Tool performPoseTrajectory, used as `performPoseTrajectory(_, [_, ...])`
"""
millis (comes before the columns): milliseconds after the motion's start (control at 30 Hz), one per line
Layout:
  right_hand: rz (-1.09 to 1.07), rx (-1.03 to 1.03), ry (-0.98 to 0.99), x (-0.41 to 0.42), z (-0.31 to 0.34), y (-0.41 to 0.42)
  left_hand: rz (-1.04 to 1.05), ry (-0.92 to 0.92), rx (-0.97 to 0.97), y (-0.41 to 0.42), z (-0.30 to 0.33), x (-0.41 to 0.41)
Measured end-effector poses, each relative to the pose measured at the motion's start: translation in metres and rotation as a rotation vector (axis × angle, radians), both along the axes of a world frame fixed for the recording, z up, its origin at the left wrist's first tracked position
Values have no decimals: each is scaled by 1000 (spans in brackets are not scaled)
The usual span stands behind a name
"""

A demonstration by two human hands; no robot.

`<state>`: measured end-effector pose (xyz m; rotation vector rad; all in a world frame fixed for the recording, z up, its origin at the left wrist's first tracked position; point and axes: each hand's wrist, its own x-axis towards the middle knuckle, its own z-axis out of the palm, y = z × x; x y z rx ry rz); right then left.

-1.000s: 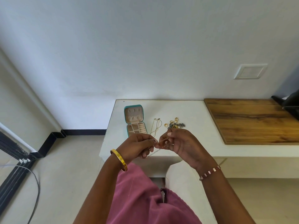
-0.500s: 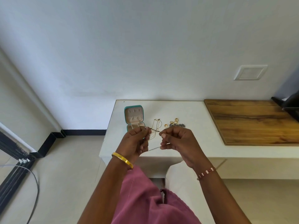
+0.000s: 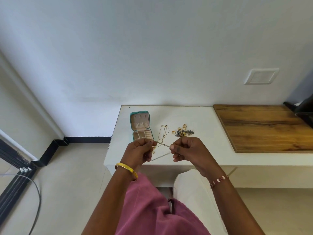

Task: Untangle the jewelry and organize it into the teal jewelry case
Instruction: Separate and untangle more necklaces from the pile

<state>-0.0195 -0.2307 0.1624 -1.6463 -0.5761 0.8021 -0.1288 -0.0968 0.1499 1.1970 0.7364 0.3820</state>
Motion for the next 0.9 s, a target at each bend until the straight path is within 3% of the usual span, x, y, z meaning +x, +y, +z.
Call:
performPoseTrajectory(167, [65,-3,83,1,-2,-1,45,-298,-467,1,3,-3])
performPoseTrajectory(267, [50,57,176,1,-4,-2,61,-368,-554,4,6,-2])
performPoseTrajectory(400, [21,141,268,5,-5,-3,32,-319,-452,6,5,-3])
performPoseTrajectory(633, [-9,519,808,0,-24,8,-34,-268,-225,-2,5,2])
performPoseTrajectory(767, [47,526,765,-4,-26,11,-43,-246,-92,-1,7,3])
performPoseTrajectory(900, [138,331,543,-11,-18,9,-142,-195,98,-6,9,5])
